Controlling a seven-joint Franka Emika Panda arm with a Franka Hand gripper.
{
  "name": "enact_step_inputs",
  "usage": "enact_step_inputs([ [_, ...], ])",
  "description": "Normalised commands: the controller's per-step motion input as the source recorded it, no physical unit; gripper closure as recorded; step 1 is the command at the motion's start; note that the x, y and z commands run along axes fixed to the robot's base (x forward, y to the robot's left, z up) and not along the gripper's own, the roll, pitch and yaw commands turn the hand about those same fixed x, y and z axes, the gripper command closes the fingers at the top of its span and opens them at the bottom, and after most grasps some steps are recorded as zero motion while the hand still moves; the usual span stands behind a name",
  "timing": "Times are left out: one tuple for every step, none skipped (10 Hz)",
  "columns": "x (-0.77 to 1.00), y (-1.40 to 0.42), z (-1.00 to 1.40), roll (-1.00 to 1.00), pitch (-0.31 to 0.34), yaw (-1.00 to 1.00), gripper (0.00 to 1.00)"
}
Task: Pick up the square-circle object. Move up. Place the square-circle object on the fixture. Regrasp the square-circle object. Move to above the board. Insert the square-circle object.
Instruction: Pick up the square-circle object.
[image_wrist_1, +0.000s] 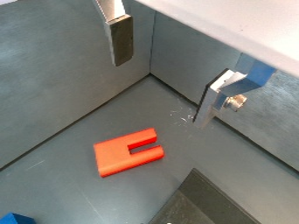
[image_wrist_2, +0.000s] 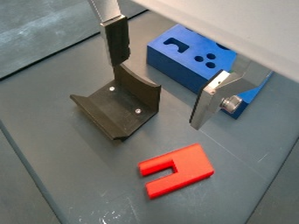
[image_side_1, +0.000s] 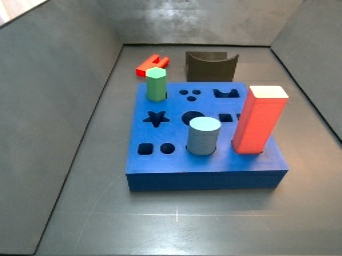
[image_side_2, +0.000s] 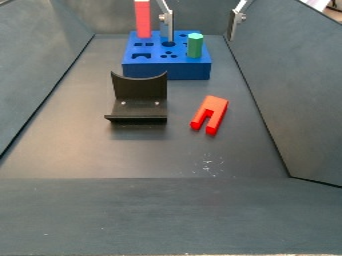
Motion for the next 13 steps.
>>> enact_step_inputs([
  [-0.54, -0.31, -0.57, -0.06, -0.324, -0.23, 0.0],
  [-0.36, -0.19, -0.78, -0.05, -0.236, -0.58, 0.0],
  [-0.2, -0.17, -0.84, -0.03, -0.171, -0.72, 0.0],
  [-0.17, -0.18, -0.86, -0.03, -0.159, -0.74, 0.0],
  [-0.07, -0.3, -0.79, 0.0, -0.22, -0.78, 0.0],
  [-0.04, -0.35, -0.75, 0.0, -0.259, -0.77, 0.0],
  [0.01, -0.33, -0.81, 0.0, -0.224, -0.69, 0.0],
  [0.23, -0.23, -0.9, 0.0, -0.146, -0.58, 0.0],
  [0.2, 0.0, -0.66, -0.01, -0.109, -0.4, 0.0],
  [0.0, 0.0, 0.0, 0.01, 0.007, 0.0, 0.0],
  [-0.06, 0.0, -0.17, 0.0, 0.0, 0.0, 0.0],
  [-0.29, 0.0, -0.88, 0.06, -0.097, 0.0, 0.0],
  [-0.56, -0.07, -0.83, 0.07, -0.22, 0.05, 0.0],
])
